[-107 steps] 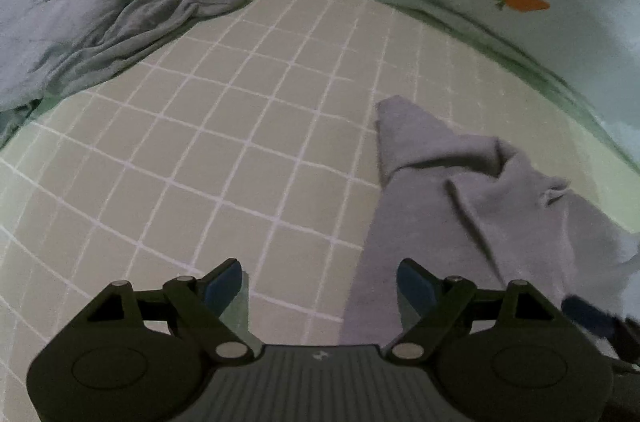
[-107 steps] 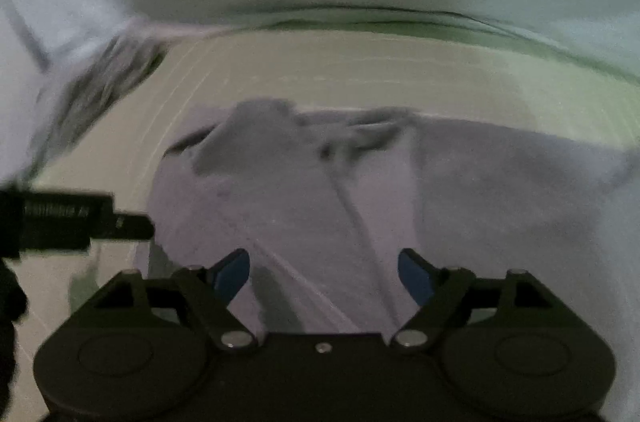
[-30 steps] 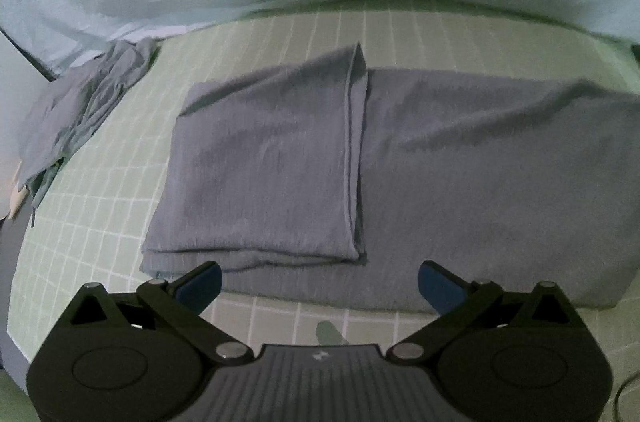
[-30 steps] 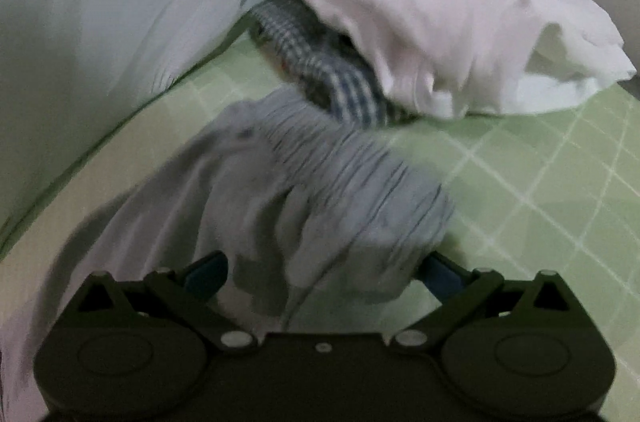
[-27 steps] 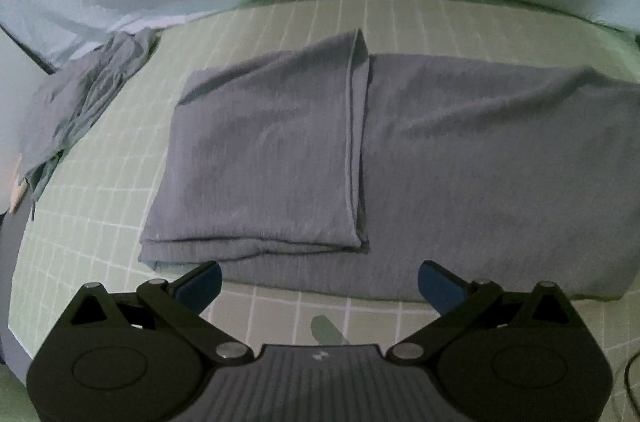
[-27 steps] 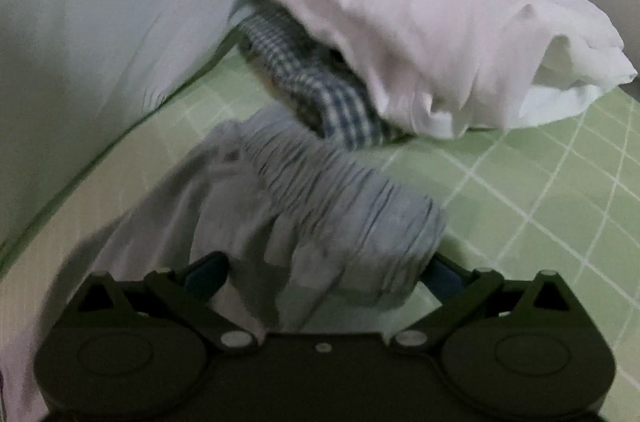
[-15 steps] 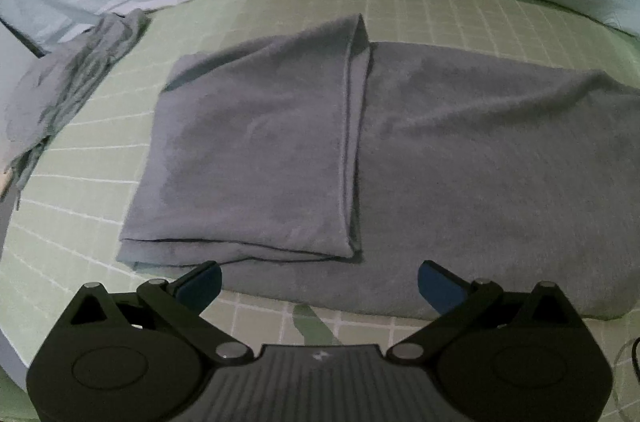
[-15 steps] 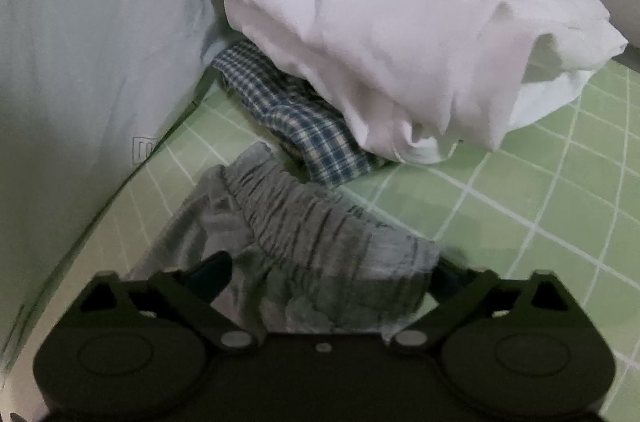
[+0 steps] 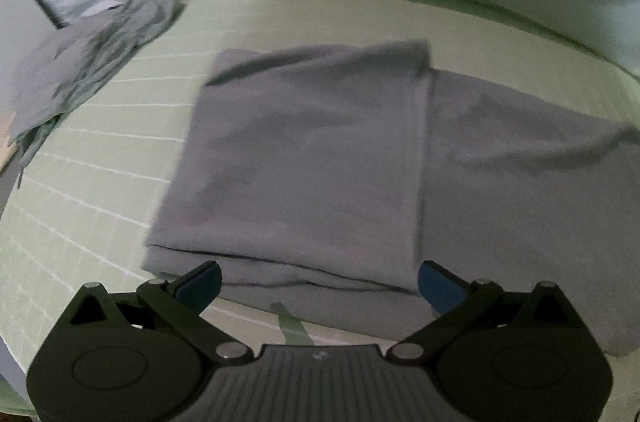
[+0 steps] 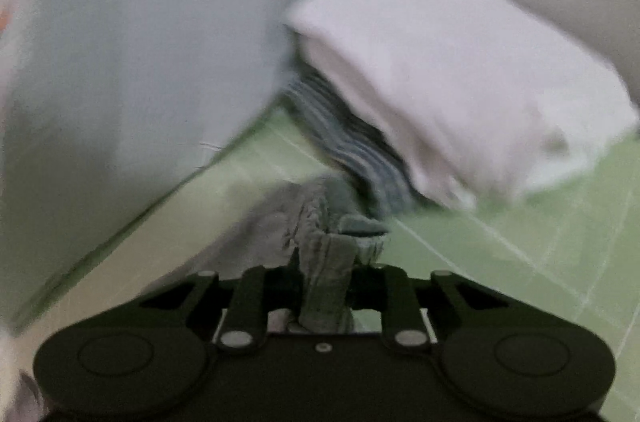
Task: Fold clothes
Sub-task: 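Grasp the grey sweatpants waistband with the right gripper and lift it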
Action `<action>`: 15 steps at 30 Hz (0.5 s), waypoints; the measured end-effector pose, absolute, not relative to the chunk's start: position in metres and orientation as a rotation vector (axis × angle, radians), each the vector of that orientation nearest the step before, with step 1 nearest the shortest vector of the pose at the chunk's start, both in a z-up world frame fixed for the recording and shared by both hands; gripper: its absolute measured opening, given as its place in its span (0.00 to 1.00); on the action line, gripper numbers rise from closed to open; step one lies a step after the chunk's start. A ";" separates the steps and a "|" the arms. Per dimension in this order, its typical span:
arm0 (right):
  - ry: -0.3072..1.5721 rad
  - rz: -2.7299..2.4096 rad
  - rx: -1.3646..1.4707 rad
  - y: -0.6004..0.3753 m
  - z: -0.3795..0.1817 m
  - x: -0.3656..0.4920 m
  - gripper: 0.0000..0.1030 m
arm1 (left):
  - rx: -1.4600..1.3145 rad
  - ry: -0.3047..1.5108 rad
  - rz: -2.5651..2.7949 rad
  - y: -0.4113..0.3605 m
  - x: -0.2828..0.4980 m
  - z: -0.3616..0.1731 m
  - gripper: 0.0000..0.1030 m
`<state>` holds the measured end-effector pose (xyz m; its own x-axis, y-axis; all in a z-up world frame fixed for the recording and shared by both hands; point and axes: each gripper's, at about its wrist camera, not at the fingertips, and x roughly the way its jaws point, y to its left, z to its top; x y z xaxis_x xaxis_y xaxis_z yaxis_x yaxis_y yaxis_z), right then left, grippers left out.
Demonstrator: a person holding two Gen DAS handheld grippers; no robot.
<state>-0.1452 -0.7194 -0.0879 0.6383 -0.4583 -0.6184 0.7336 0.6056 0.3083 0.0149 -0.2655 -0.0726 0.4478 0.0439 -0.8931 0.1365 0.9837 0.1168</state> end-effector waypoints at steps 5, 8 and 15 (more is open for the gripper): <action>0.510 -0.609 0.343 -0.644 -0.049 -0.112 0.19 | 0.149 1.079 -0.043 -0.231 0.025 -0.066 1.00; 0.506 -0.504 0.213 -0.581 -0.032 -0.086 0.19 | 0.148 1.066 -0.046 -0.213 0.032 -0.062 1.00; 0.629 -0.222 0.076 -0.418 -0.051 -0.037 0.23 | 0.152 1.078 -0.086 -0.178 0.044 -0.066 1.00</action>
<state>-0.0370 -0.4182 -0.0507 0.7854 -0.1830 -0.5913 0.2292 0.9734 0.0033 0.0441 -0.1781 -0.0655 0.4713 0.0043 -0.8820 0.1436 0.9863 0.0815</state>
